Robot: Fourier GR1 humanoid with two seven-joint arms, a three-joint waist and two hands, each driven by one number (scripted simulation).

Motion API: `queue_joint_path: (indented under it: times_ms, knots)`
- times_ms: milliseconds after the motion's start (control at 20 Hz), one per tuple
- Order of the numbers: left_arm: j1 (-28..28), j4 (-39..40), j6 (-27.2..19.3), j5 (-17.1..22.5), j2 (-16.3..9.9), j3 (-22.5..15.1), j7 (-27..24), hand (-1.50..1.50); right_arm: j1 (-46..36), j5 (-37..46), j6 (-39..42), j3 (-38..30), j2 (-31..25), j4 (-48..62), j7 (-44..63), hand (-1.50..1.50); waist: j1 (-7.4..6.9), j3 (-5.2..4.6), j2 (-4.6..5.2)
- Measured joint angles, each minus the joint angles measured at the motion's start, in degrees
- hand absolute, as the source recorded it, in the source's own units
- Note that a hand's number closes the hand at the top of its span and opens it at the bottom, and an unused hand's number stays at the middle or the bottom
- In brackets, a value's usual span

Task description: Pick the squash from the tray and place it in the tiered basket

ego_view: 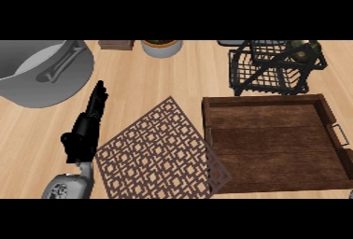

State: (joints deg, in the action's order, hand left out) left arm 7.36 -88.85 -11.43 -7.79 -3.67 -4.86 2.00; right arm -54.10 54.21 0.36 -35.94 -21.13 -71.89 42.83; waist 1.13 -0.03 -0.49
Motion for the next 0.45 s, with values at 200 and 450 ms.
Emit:
queue_joint_path:
  times_ms: [200, 450]
  knots:
    - [-0.6, -0.8, -0.4, -0.3, -0.1, 0.3, 0.9, 0.00, 8.2, -7.2, 3.3, -6.3, -1.0, -9.5, -0.9, -1.50, 1.01, 0.05, -0.25]
    - [-2.1, -1.2, 0.4, 0.9, -1.1, 1.7, -0.1, 0.00, 20.4, -18.2, 11.8, -15.1, -1.9, -22.2, -3.0, -1.50, 1.90, 0.05, -0.40]
